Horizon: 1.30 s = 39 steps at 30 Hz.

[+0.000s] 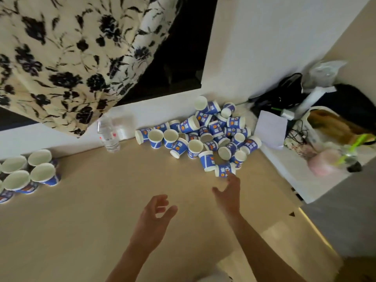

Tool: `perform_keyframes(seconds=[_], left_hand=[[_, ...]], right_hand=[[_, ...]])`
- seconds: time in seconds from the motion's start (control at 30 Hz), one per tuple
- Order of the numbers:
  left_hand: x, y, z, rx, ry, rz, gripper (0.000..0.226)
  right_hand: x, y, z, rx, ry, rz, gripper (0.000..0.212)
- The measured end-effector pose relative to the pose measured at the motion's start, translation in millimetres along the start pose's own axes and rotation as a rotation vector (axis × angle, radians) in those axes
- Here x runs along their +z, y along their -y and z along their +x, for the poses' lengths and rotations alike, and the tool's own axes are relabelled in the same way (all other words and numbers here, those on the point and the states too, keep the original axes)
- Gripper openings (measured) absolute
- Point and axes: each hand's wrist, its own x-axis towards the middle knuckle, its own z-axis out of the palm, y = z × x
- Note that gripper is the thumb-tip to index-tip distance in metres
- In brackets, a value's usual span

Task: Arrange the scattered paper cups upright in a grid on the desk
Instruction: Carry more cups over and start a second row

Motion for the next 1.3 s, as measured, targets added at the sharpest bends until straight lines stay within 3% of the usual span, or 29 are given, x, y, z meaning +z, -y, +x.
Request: perform_keyframes(seconds=[0.13,0.23,0.37,0.53,0.77,0.83,1.0,1.1,1.2,1.3], left_hand=[[43,-18,-6,0.001,-0.002,0.022,0.029],[62,-26,-13,0.001,0.004,0.05,0.03],[69,-28,-16,-0.002,-0.012,0.098,0.031],[65,-26,-20,-0.008,-0.032,0.145,0.032],[67,-29,-16,-0.009,-0.06,0.175,0.032],[69,-30,-15,-0.005,-0.055,0.192,0.035],[76,-35,-9,0.083,-0.024,0.322,0.059],[82,-41,0,0.224,-0.004,0.452,0.078],[85,-44,10,0.337,0.028,0.531,0.081],[90,-47,16,0.354,0.069,0.558,0.074]], right_hand=[[-25,-21,55,-0.221,0.162,-0.471,0.084],[-25,-29,86,-0.377,0.303,-0.692,0.087],[-19,-29,109,-0.508,0.385,-0.846,0.08],[-18,-43,113,-0.538,0.367,-0.975,0.063],[-31,-60,102,-0.458,0.381,-0.982,0.072],[-33,-55,94,-0.407,0.4,-0.901,0.075],[-40,-15,66,-0.2,0.703,-0.258,0.057],[-49,15,48,-0.206,0.875,-0.135,0.066],[-57,38,32,-0.201,1.033,-0.029,0.069],[-59,51,21,-0.17,1.064,0.039,0.065]])
